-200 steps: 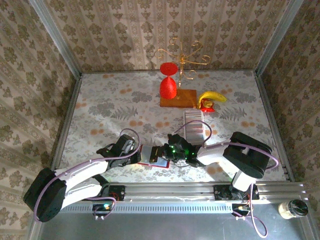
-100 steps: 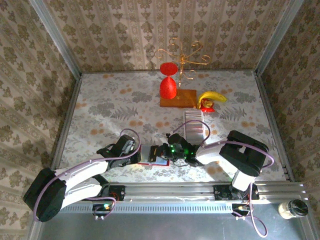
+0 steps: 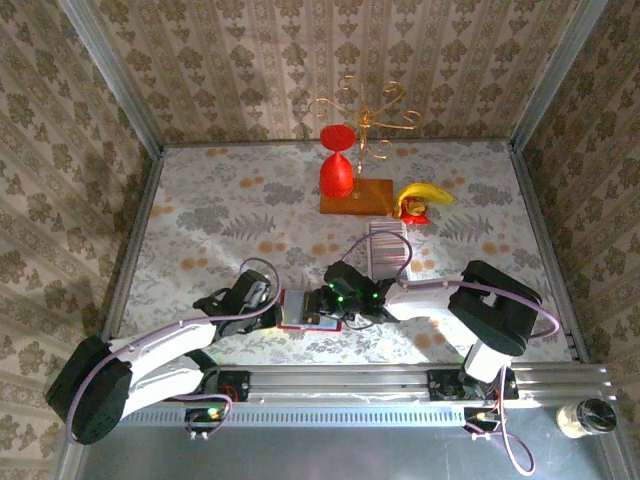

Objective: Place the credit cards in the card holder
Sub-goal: Insert the credit card into the card slot.

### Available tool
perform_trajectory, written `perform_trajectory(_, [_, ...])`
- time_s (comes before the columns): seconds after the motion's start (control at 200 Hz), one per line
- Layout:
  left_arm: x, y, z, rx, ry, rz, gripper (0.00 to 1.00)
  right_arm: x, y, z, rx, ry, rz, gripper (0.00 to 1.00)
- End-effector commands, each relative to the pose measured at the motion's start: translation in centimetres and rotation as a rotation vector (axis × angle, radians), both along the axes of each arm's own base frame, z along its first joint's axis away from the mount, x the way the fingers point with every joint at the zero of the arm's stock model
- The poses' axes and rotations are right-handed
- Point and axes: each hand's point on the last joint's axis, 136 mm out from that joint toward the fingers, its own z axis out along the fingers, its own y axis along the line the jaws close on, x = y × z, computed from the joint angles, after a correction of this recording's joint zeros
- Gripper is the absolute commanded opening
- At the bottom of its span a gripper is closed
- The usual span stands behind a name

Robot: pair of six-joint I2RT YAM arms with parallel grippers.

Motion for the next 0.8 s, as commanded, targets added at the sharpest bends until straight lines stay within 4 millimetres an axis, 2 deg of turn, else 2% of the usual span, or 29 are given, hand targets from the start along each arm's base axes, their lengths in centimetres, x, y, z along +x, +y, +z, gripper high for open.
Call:
perform_trajectory(0.0, [-1.8,0.7,-1.5,0.026,0.065,-0.012,0.17,-0.5,-1.2,-1.0,-0.106,0.004,0.018,0.36])
perform_trajectory(0.255, [-1.9,0.7,-1.6,0.022,0.067,-0.010,0.16,-0.2,0.3,-0.3,-0.117,-0.010,0.057,0.28])
perform_trajectory(0.44, [-2.0,0.7,-1.7,0.016,0.070,-0.008,0.15,0.0,1.3,0.0,-0.128,-0.010,0.082,0.28])
perform_trajectory(0.54, [-2.0,0.7,-1.7,0.012,0.068,-0.006,0.15,-0.1,1.5,0.3,-0.137,-0.017,0.094,0.32])
perform_trajectory(0.795, [-2.1,0.7,-1.5,0.004,0.061,-0.005,0.15,-0.5,-1.1,0.5,-0.249,-0.028,0.077,0.38])
